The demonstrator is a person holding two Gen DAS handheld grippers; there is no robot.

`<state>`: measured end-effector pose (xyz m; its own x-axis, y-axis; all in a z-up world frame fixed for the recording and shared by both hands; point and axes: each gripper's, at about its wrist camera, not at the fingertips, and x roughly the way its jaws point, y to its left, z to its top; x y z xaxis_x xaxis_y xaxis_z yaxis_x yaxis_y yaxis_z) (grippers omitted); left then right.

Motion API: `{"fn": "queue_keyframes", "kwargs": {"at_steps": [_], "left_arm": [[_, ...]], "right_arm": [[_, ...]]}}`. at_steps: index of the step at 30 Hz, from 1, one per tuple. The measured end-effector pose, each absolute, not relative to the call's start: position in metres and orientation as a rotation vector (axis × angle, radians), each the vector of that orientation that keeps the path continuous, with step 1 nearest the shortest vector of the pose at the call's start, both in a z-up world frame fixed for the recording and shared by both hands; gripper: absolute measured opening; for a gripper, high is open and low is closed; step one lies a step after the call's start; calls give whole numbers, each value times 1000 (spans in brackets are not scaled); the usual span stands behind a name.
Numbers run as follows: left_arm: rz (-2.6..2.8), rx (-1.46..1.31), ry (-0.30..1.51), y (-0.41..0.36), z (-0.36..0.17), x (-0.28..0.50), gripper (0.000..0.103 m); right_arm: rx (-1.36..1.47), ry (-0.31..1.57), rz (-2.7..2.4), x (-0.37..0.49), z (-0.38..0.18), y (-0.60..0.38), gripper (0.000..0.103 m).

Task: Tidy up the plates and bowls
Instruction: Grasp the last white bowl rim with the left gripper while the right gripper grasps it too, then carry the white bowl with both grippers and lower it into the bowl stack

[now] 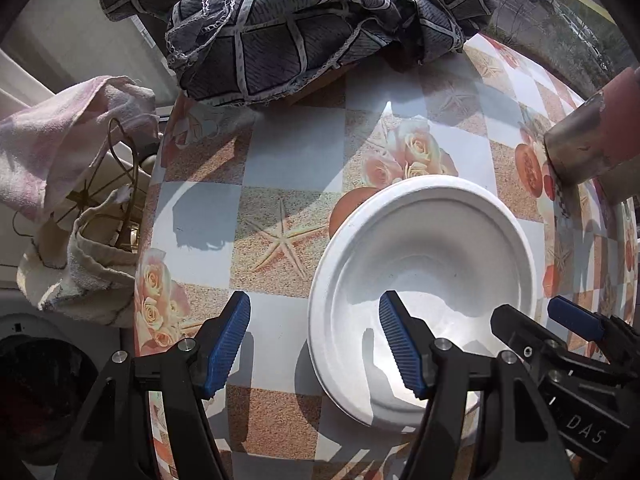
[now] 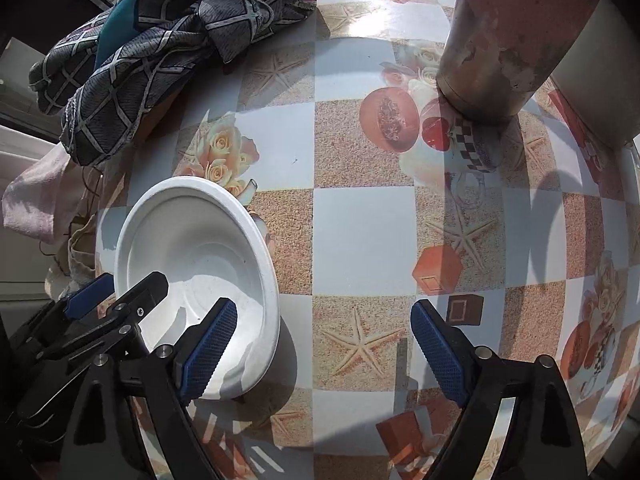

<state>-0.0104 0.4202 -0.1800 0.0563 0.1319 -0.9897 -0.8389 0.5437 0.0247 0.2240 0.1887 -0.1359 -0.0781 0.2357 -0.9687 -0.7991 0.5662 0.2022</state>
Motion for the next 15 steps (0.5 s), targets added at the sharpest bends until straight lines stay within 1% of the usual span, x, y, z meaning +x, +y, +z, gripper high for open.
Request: {"fn": "queue_keyframes", "kwargs": {"at_steps": [1, 2, 3, 4, 5, 6, 7, 8, 9, 10, 11, 12, 15], "left_arm": [[832, -688, 1322, 420, -182, -10, 71], [830, -688, 1329, 421, -185, -9, 71], [824, -692, 1336, 422, -187, -8, 71], [819, -696, 1345, 422, -190, -7, 70], [815, -698, 1356, 423, -193, -7, 67], [797, -711, 1366, 422, -196, -5, 58], [784, -729, 1352, 422, -196, -5, 52], [775, -738, 1343, 422, -195, -4, 49], [763, -735, 1343, 421, -195, -2, 41], [750, -726, 1345, 419, -194, 1, 36], [743, -723, 1351, 417, -194, 3, 36], [731, -724, 1355, 413, -193, 5, 35], [698, -720, 1356, 399, -191, 12, 34]], "right_arm": [[-523, 1408, 930, 223, -139, 190, 75], [-519, 1414, 935, 222, -141, 191, 73], [-517, 1416, 940, 222, -142, 191, 63], [-521, 1420, 947, 221, -143, 192, 57], [-522, 1427, 961, 219, -145, 192, 50], [-513, 1436, 980, 219, -146, 193, 46], [-499, 1445, 998, 218, -147, 192, 45], [-489, 1457, 1009, 218, -147, 192, 37], [-472, 1475, 1022, 216, -149, 192, 32], [-450, 1501, 1031, 215, -152, 194, 29], [-434, 1522, 1031, 216, -154, 192, 22], [-424, 1538, 1028, 221, -154, 187, 19], [-440, 1548, 1036, 224, -155, 176, 17]]}}
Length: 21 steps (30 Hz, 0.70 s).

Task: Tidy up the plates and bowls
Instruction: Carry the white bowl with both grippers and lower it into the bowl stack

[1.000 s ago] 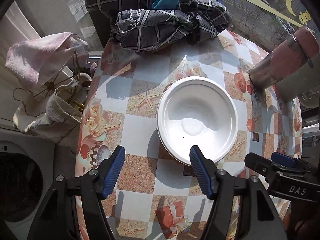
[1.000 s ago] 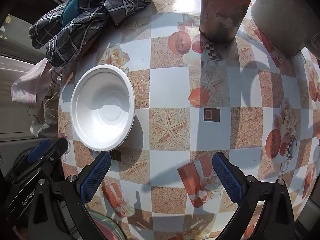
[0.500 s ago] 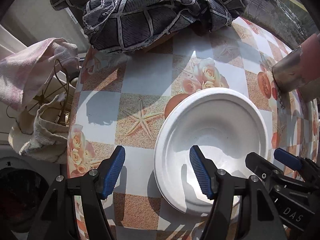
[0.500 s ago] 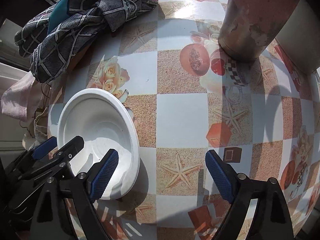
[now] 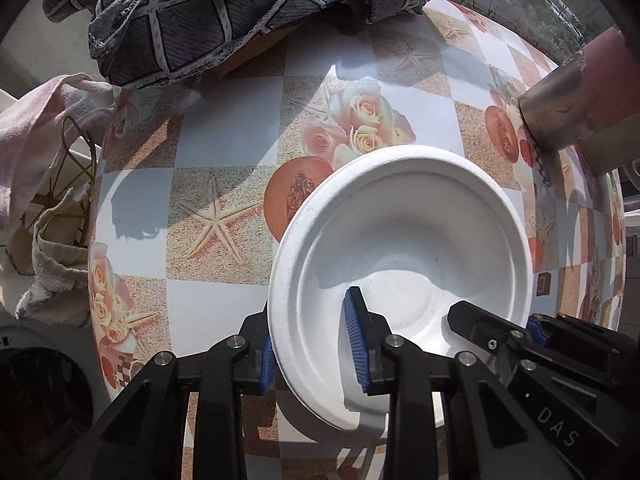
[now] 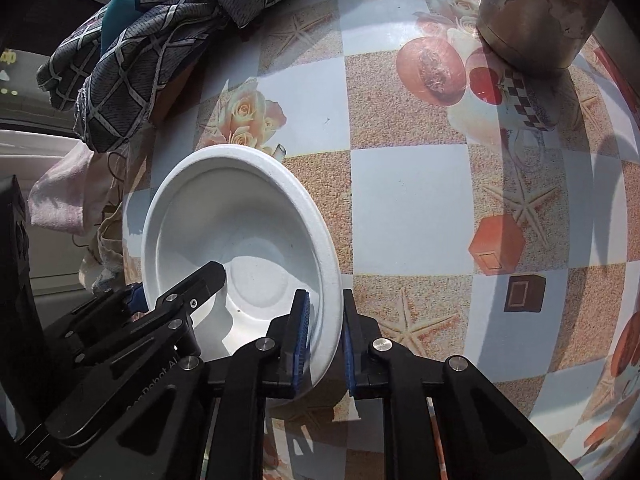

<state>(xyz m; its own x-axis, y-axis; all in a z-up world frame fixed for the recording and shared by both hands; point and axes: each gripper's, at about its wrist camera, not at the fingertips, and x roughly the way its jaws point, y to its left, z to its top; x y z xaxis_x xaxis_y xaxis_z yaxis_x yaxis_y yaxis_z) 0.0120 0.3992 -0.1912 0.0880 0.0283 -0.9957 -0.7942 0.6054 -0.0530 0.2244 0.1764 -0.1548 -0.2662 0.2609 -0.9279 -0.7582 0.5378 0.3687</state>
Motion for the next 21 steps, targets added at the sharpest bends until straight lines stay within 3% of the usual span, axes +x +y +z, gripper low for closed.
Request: {"fn": "queue_keyframes", "kwargs": {"at_steps": [21], "left_arm": [[506, -593, 1444, 228, -191, 24, 34]], "right_arm": [[-491, 1631, 879, 225, -166, 41, 18]]}}
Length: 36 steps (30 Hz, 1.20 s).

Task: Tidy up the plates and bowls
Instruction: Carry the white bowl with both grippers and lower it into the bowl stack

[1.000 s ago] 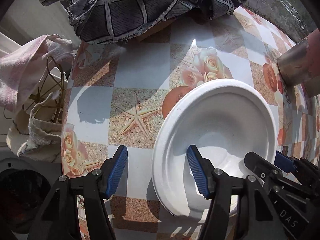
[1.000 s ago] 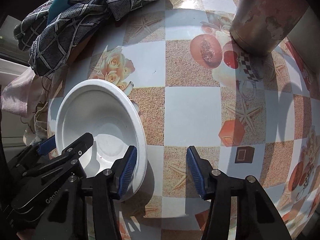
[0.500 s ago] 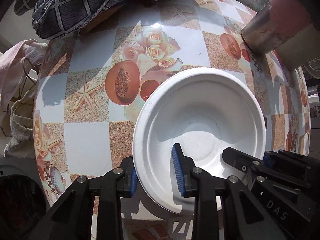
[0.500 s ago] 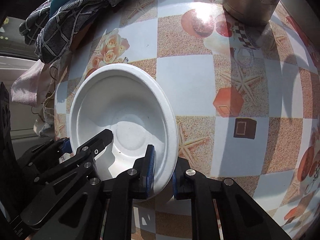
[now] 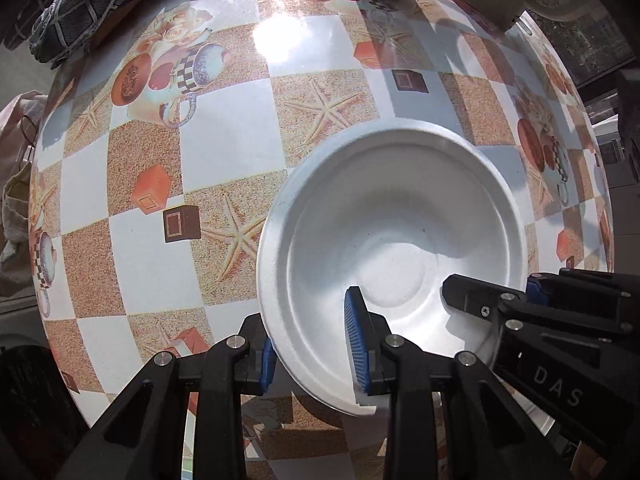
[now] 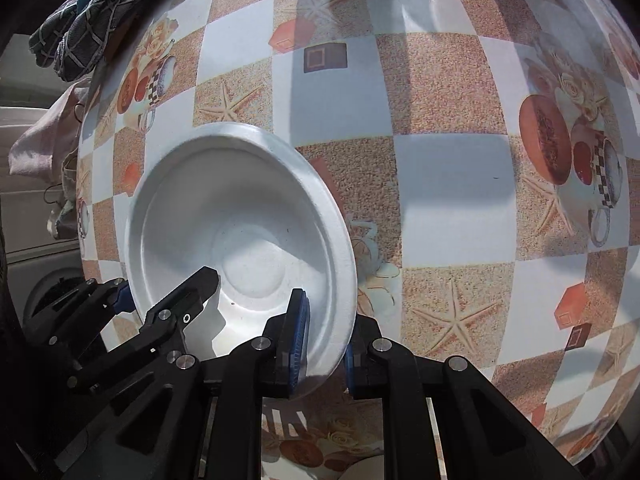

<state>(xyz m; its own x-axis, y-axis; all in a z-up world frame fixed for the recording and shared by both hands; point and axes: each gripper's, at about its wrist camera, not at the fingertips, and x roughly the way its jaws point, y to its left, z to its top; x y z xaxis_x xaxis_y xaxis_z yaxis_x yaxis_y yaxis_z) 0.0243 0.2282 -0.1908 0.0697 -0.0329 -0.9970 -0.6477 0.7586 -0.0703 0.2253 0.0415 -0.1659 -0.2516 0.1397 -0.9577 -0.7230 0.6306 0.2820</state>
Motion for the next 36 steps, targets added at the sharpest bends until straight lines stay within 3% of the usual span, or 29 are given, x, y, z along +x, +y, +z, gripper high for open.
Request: {"fn": "queue_keyframes", "kwargs": {"at_steps": [9, 19, 28, 36], "left_arm": [[477, -553, 1457, 184, -186, 18, 34], [440, -460, 1406, 115, -122, 13, 34], [268, -318, 1410, 81, -99, 11, 34], [100, -197, 1481, 24, -111, 1, 34]], "right_arm": [[-429, 1638, 845, 212, -160, -1, 18], [-338, 1562, 831, 209, -119, -51, 18], [-210, 1529, 724, 196, -93, -130, 18], [-58, 1573, 571, 173, -104, -208, 18]]}}
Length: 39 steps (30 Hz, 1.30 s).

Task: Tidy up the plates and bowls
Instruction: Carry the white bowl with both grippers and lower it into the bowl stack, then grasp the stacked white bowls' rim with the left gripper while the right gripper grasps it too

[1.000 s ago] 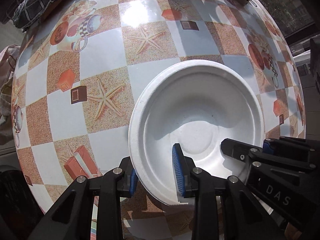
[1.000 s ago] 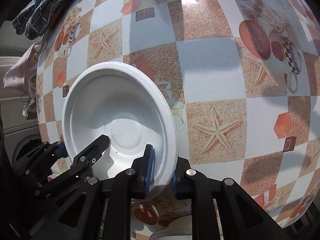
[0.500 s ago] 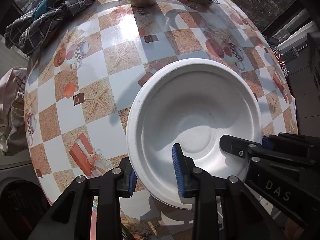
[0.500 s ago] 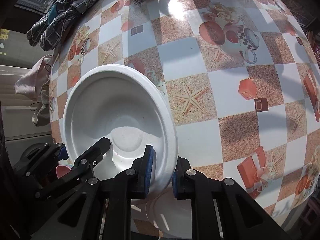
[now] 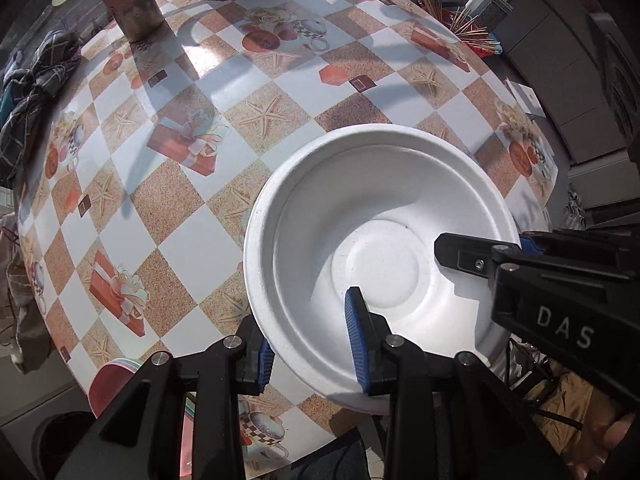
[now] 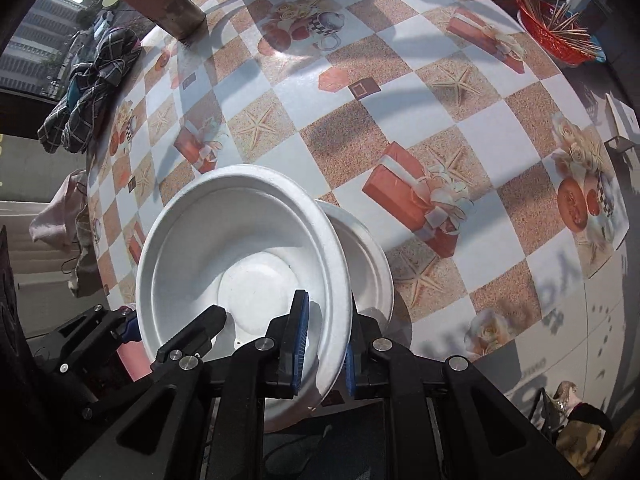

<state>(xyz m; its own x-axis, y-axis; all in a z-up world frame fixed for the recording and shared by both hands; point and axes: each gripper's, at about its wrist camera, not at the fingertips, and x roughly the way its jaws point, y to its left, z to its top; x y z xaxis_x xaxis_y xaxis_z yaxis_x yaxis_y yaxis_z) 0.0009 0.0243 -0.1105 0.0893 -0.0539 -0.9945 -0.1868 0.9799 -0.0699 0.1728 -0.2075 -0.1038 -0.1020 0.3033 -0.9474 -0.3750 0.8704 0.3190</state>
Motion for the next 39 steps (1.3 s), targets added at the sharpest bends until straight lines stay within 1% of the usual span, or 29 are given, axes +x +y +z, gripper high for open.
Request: {"fn": "queue_keyframes", "kwargs": {"at_steps": [9, 11, 13, 15, 16, 17, 18, 19, 20, 21, 25, 26, 33, 39], "left_arm": [[68, -128, 1507, 11, -123, 10, 35], [64, -117, 1506, 9, -124, 11, 39], [67, -107, 1507, 8, -126, 13, 48], [63, -103, 1506, 8, -126, 14, 54], [68, -98, 1503, 9, -125, 13, 61], [77, -91, 1497, 10, -123, 13, 64], [79, -87, 1488, 11, -120, 12, 68], [77, -87, 1479, 13, -117, 10, 69], [68, -89, 1472, 14, -113, 9, 69], [58, -91, 1464, 16, -110, 7, 69], [37, -117, 1416, 26, -93, -4, 79], [33, -133, 1412, 29, -89, -6, 79], [69, -239, 1422, 46, -87, -11, 79], [56, -336, 1414, 54, -88, -12, 79]], "right_arm": [[-1, 1575, 519, 168, -117, -227, 18], [3, 1571, 522, 169, -120, -227, 18], [13, 1575, 531, 168, -123, -227, 18], [33, 1582, 535, 167, -125, -228, 18], [40, 1582, 533, 167, -126, -229, 18], [49, 1578, 530, 167, -125, -231, 20], [64, 1572, 527, 167, -123, -234, 41], [84, 1564, 523, 168, -122, -238, 61], [108, 1550, 518, 169, -119, -242, 96], [135, 1529, 513, 170, -114, -247, 99], [175, 1480, 449, 177, -101, -266, 99], [188, 1469, 432, 178, -99, -271, 102], [241, 1464, 359, 174, -99, -300, 102], [197, 1439, 376, 168, -95, -299, 102]]}}
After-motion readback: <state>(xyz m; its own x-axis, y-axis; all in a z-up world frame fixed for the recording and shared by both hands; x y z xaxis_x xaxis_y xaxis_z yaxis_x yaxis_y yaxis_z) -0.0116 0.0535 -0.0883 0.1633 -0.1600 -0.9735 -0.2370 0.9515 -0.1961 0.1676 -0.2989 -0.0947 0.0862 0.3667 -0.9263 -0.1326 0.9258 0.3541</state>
